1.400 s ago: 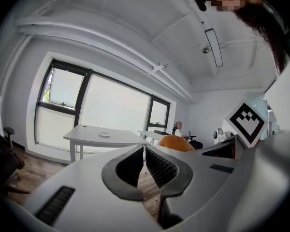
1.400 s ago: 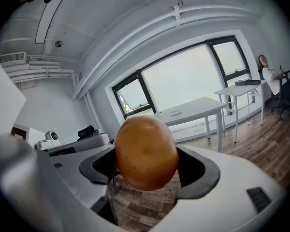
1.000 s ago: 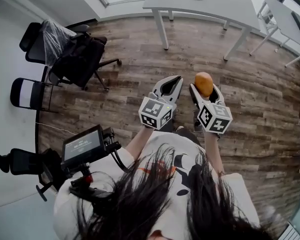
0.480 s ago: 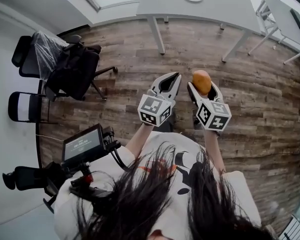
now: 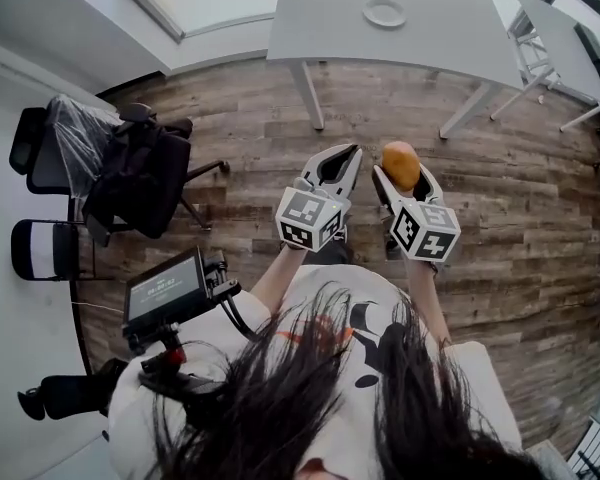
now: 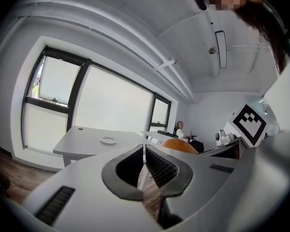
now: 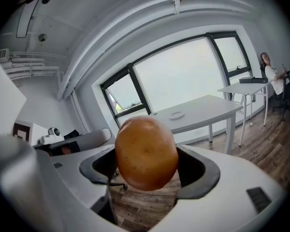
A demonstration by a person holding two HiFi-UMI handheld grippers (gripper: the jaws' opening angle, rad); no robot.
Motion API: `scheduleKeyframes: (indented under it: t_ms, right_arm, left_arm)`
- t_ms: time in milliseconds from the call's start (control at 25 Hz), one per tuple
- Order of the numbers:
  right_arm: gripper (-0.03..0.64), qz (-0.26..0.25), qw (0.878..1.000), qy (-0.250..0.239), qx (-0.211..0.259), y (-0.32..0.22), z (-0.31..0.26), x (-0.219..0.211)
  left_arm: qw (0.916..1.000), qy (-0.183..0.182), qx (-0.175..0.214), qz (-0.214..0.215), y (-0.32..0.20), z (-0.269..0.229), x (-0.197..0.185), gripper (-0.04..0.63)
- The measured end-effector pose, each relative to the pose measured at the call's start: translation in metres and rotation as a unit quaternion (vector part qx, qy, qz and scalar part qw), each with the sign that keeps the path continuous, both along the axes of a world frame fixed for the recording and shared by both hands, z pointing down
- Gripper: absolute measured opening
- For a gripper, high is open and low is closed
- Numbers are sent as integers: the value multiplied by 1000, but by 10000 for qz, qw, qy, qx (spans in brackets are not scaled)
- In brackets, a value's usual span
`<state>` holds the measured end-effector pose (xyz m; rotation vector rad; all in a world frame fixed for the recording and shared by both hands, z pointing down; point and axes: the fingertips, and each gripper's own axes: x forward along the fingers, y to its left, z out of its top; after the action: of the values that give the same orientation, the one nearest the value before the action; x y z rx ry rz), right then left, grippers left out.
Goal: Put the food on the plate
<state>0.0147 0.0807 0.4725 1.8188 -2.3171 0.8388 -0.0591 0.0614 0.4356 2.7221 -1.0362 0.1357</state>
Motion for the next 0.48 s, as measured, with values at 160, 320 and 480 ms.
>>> scheduleKeyframes:
  t_ms: [160, 320, 480]
  right_arm:
    - [374, 106, 9999, 33, 4, -33, 0, -9]
    - [376, 193, 9998, 65, -6, -59, 1, -20]
    - [376, 253, 9996, 114, -94, -74, 7, -21]
  left_arm:
    - [9999, 8, 3, 135, -33, 1, -9, 6]
    - [9997, 11, -40, 229, -62, 4, -20, 6]
    - [9994, 107, -134, 302, -80, 11, -20, 6]
